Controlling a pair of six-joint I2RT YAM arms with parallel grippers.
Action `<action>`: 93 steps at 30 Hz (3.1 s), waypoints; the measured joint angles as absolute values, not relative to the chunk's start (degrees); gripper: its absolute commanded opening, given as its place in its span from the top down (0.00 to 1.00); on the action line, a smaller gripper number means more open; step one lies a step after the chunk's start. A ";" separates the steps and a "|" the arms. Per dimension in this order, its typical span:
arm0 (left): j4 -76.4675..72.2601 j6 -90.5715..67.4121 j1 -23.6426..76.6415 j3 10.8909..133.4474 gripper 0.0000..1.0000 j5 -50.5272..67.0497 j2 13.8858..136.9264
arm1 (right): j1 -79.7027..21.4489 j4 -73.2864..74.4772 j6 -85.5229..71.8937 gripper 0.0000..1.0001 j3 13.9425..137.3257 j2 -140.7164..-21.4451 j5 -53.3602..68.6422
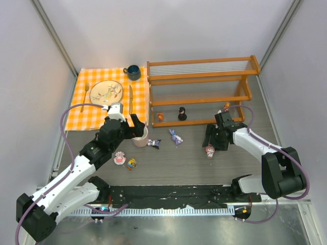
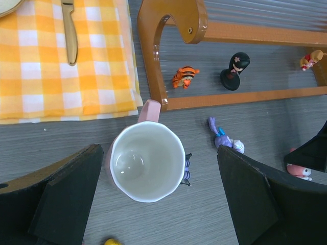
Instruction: Place and organize the plastic toys onto the shelf
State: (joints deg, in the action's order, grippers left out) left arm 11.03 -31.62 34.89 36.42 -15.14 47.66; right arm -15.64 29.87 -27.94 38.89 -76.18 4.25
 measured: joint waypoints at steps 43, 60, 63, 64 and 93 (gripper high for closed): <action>11.18 -32.84 34.92 36.42 0.00 -14.33 46.96 | -15.64 30.92 -29.06 0.35 38.33 -74.50 5.08; 11.18 -32.86 34.92 36.40 0.00 -14.33 46.44 | -17.43 32.62 -29.36 0.34 38.35 -74.96 2.59; 11.14 -32.93 34.92 36.40 0.00 -14.33 46.33 | -17.93 33.43 -29.69 0.34 38.72 -75.07 1.54; 11.11 -32.99 34.92 36.34 0.00 -14.31 46.33 | -18.15 33.69 -29.71 0.34 39.03 -75.29 0.99; 10.96 -34.09 34.94 35.20 0.00 -13.89 46.11 | -24.45 37.08 -30.59 0.78 44.16 -80.97 -7.31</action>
